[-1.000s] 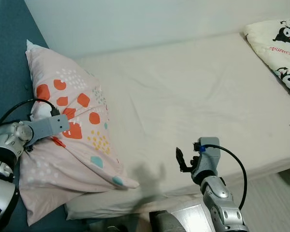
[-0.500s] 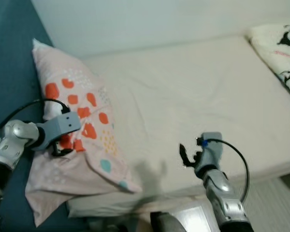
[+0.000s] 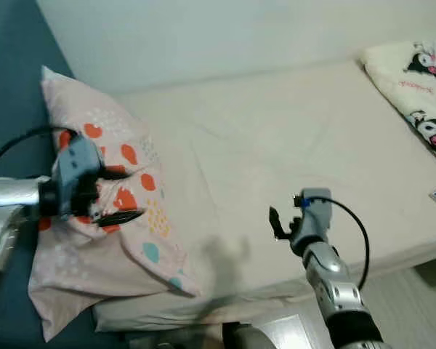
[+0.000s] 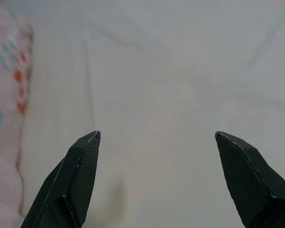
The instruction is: Clean up the room
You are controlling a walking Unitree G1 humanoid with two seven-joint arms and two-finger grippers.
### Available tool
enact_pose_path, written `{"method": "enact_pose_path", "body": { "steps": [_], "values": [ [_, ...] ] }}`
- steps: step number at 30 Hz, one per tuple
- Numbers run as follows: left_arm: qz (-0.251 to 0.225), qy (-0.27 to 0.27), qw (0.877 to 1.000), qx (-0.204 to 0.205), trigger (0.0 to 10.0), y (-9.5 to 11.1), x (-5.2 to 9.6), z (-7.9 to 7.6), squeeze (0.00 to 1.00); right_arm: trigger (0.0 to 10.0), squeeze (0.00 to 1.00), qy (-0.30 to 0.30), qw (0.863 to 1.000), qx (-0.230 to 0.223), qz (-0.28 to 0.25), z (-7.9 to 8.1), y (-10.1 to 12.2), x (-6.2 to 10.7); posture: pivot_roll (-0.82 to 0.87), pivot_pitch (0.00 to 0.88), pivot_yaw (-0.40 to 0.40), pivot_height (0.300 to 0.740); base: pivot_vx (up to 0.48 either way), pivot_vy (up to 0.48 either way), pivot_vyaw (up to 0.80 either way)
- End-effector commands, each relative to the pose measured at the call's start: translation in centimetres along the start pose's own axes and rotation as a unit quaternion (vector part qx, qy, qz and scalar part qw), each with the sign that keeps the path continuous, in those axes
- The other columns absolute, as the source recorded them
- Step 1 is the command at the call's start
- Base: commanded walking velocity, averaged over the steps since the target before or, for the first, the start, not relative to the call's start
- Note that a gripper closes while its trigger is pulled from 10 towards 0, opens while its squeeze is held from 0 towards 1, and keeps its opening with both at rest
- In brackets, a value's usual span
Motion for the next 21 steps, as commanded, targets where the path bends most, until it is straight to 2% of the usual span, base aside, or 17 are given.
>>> {"method": "enact_pose_path", "body": {
  "steps": [1,2,3,4,5,6,7,9,11,12,13,14,15,17,18,19,21],
  "values": [
    [-0.043,0.069,0.996,0.041,10.0,-0.1,0.5,0.9,0.00,10.0,0.00,-0.013,1.000,-0.008,0.024,-0.6,-1.2,0.2,-0.17,0.151,0.021,0.735,0.000,0.000,0.00],
    [-0.091,0.158,0.977,0.109,10.0,-1.2,-0.2,1.8,0.00,10.0,0.00,-0.010,1.000,-0.009,0.022,-0.6,-0.9,-0.1,-0.16,0.142,0.016,0.730,0.000,0.000,0.00],
    [-0.119,0.225,0.949,0.183,10.0,-3.0,-0.9,1.7,0.00,10.0,0.00,-0.007,1.000,-0.008,0.019,-0.5,-0.6,-0.4,-0.16,0.136,0.014,0.725,0.000,0.000,0.00],
    [-0.131,0.265,0.927,0.232,10.0,-4.2,-1.3,1.5,0.00,10.0,0.00,-0.005,1.000,-0.007,0.017,-0.5,-0.5,-0.6,-0.16,0.136,0.014,0.720,0.000,0.000,0.00],
    [-0.131,0.265,0.927,0.232,10.0,-4.2,-1.3,1.5,0.00,10.0,0.00,-0.005,1.000,-0.007,0.017,-0.5,-0.5,-0.6,-0.16,0.136,0.014,0.720,0.000,0.000,0.00],
    [-0.108,0.302,0.913,0.251,10.0,-6.1,-1.8,0.5,0.00,10.0,0.00,-0.001,1.000,-0.007,0.014,-0.4,-0.2,-0.8,-0.16,0.124,0.009,0.715,0.000,0.000,0.00],
    [-0.108,0.302,0.913,0.251,10.0,-6.1,-1.8,0.5,0.00,10.0,0.00,-0.001,1.000,-0.007,0.014,-0.4,-0.2,-0.8,-0.16,0.124,0.009,0.715,0.000,0.000,0.00],
    [-0.055,0.334,0.896,0.288,10.0,-9.6,-2.6,-2.2,0.00,10.0,0.00,0.016,1.000,-0.009,0.005,0.2,0.2,-1.1,-0.16,0.120,0.005,0.705,0.000,0.000,0.00],
    [-0.055,0.334,0.896,0.288,10.0,-9.6,-2.6,-2.2,0.00,10.0,0.00,0.016,1.000,-0.009,0.005,0.2,0.2,-1.1,-0.16,0.120,0.005,0.705,0.000,0.000,0.00],
    [-0.028,0.344,0.887,0.306,10.0,-11.3,-2.6,-3.9,0.00,10.0,0.00,0.026,1.000,-0.010,0.001,0.5,0.4,-1.2,-0.16,0.115,0.002,0.700,0.000,0.000,0.00],
    [-0.028,0.344,0.887,0.306,10.0,-11.3,-2.6,-3.9,0.00,10.0,0.00,0.026,1.000,-0.010,0.001,0.5,0.4,-1.2,-0.16,0.115,0.002,0.700,0.000,0.000,0.00],
    [-0.007,0.357,0.876,0.323,10.0,-12.7,-2.3,-5.2,0.00,10.0,0.00,0.036,0.999,-0.012,-0.001,0.7,0.5,-1.3,-0.15,0.111,0.001,0.695,0.000,0.000,0.00],
    [-0.007,0.357,0.876,0.323,10.0,-12.7,-2.3,-5.2,0.00,10.0,0.00,0.036,0.999,-0.012,-0.001,0.7,0.5,-1.3,-0.15,0.111,0.001,0.695,0.000,0.000,0.00],
    [0.059,0.379,0.865,0.322,10.0,-15.7,-0.8,-7.7,0.00,10.0,0.00,0.048,0.999,-0.016,-0.004,1.0,0.6,-1.4,-0.14,0.108,0.001,0.685,0.000,0.000,0.00],
    [0.089,0.395,0.854,0.326,10.0,-17.0,0.3,-8.7,0.00,10.0,0.00,0.052,0.998,-0.018,-0.004,1.1,0.5,-1.5,-0.14,0.109,0.001,0.680,0.000,0.000,0.00],
    [0.089,0.395,0.854,0.326,10.0,-17.0,0.3,-8.7,0.00,10.0,0.00,0.052,0.998,-0.018,-0.004,1.1,0.5,-1.5,-0.14,0.109,0.001,0.680,0.000,0.000,0.00],
    [0.132,0.417,0.838,0.326,10.0,-18.8,2.3,-10.1,0.00,10.0,0.00,0.055,0.998,-0.022,-0.003,1.1,0.4,-1.5,-0.14,0.109,0.000,0.670,0.000,0.000,0.00]
  ]
}}
Point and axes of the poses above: a point about 5 cm out from each wrist's last joint towards the gripper, its own x axis pointing back from the gripper into the wrist, its own y axis along the axis of the wrist's last joint, z = x × y, the point moved 1 cm from there along -x, pointing out of the wrist towards the gripper, and after that the axes turned 3 degrees about -x, right-handed, at the moved point
